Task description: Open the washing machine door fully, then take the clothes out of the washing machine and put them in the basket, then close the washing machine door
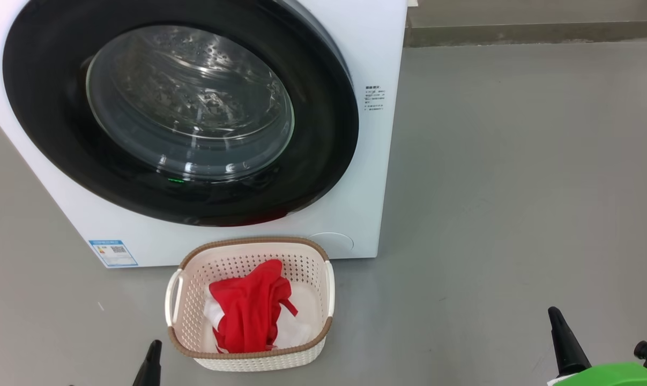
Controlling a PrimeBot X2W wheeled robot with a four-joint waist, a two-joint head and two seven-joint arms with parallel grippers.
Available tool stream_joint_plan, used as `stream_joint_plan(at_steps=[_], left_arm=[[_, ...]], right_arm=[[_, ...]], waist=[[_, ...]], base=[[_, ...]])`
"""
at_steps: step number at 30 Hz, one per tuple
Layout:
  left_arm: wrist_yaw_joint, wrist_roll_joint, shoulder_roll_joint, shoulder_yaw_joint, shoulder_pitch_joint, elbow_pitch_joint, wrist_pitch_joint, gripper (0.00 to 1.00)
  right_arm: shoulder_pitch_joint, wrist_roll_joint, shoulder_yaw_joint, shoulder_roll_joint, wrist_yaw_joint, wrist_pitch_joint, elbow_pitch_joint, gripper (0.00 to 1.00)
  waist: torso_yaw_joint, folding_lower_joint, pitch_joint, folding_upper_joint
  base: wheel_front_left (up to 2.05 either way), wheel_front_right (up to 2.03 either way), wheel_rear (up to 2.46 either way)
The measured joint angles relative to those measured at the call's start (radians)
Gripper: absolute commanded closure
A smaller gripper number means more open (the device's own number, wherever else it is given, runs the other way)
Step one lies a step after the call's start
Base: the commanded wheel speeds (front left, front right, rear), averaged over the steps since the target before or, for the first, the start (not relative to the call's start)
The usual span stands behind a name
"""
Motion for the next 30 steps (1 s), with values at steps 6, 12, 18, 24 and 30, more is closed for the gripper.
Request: stream_joint_plan(at_steps=[6, 12, 18, 24, 30], left_arm=[[0.000, -0.051, -0.001, 0.006, -0.014, 0.000, 0.011, 1.00], [0.000, -0.114, -0.005, 0.011, -0.020, 0.000, 0.029, 1.00], [0.000, -0.178, -0.007, 0.016, -0.035, 0.000, 0.048, 1.00], [0.000, -0.241, -0.010, 0.021, -0.037, 0.000, 0.062, 1.00], [0.000, -0.304, -0.016, 0.027, -0.059, 0.000, 0.079, 1.00]], right_arm=[[-0.004, 0.053, -0.001, -0.001, 0.000, 0.017, -0.002, 1.00], [-0.023, 0.114, -0.002, -0.001, 0.000, 0.034, -0.005, 1.00], [-0.028, 0.177, -0.003, -0.001, 0.000, 0.051, -0.008, 1.00], [-0.050, 0.239, -0.004, -0.002, 0.000, 0.067, -0.011, 1.00], [-0.062, 0.301, -0.005, -0.003, 0.000, 0.082, -0.014, 1.00]], waist=[[-0.001, 0.0000, 0.001, 0.0000], [-0.001, 0.0000, 0.003, 0.0000], [-0.002, 0.0000, 0.004, 0.0000], [-0.003, 0.0000, 0.006, 0.0000], [-0.004, 0.0000, 0.007, 0.0000]], base=[[0.00, 0.00, 0.00], [0.00, 0.00, 0.00], [0.00, 0.00, 0.00], [0.00, 0.00, 0.00], [0.00, 0.00, 0.00]])
